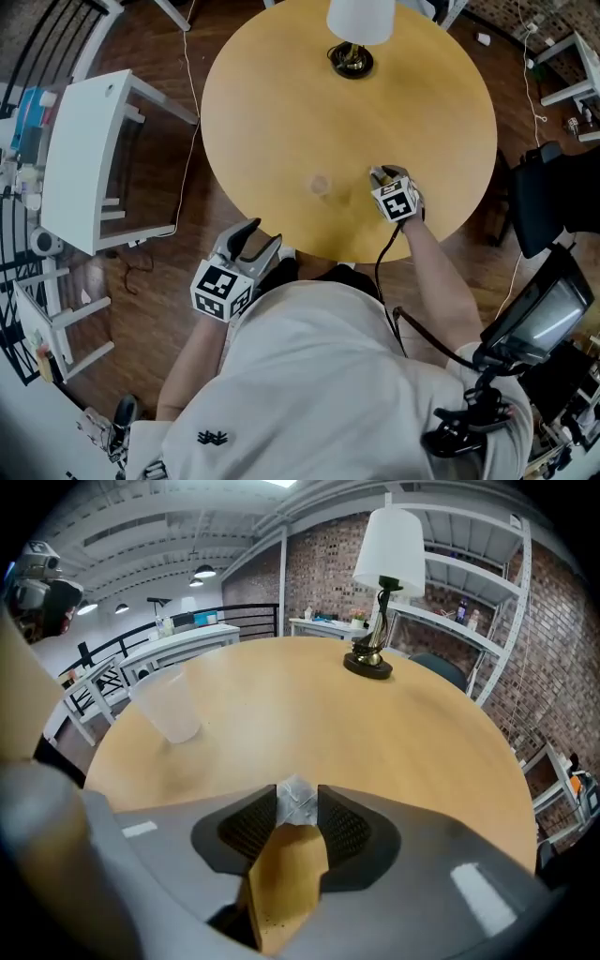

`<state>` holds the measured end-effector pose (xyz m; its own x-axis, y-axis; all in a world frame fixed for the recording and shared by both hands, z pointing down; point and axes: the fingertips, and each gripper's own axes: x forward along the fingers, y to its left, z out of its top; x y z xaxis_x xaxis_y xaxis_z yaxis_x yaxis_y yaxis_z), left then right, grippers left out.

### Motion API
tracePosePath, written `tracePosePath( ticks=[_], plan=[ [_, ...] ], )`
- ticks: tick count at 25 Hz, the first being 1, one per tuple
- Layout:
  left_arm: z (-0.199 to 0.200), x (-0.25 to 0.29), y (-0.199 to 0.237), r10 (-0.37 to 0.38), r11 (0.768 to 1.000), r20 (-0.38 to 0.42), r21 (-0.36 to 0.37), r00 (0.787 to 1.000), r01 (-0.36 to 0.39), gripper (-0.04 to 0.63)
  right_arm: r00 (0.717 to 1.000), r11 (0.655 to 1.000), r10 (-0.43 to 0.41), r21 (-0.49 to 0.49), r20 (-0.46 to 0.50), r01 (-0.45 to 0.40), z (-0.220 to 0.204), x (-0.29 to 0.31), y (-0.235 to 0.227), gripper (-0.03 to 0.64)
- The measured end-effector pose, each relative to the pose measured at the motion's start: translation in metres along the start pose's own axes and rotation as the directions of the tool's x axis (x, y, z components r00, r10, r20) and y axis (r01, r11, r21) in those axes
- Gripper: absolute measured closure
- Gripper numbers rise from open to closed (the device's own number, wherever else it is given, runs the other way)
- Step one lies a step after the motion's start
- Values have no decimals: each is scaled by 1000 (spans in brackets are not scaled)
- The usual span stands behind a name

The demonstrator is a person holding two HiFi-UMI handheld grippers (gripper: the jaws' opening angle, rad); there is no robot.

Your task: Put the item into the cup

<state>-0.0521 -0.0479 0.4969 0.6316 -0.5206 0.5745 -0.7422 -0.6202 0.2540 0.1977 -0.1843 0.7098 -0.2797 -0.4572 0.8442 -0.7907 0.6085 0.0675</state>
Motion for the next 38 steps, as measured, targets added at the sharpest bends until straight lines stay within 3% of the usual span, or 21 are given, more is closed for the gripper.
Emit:
tracePosePath(
  ticks=[7, 16, 22, 29, 38],
  plan=[
    [-8, -16, 27, 19, 1000, 7, -21, 1000, -19, 414, 1000, 1000, -11, 3, -3, 11, 6, 10, 14, 551],
    [-12, 9, 21, -22, 1000, 24, 6, 999, 22, 414, 998, 999, -38, 35, 42, 37, 6, -4, 2, 560],
    [-9, 18, 26, -55, 998, 53, 14, 997, 55, 414, 992, 999, -32, 26, 119, 29, 41, -45, 18, 560],
    [-7, 20, 34, -83, 996, 81, 15, 993, 82, 414, 978, 998, 43, -58, 205, -32, 95, -74, 76, 560],
    [-14, 7, 62, -58, 998, 96, -7, 994, 58, 414, 980, 980, 109, -183, 168, -78, 116, -47, 132, 560]
  ],
)
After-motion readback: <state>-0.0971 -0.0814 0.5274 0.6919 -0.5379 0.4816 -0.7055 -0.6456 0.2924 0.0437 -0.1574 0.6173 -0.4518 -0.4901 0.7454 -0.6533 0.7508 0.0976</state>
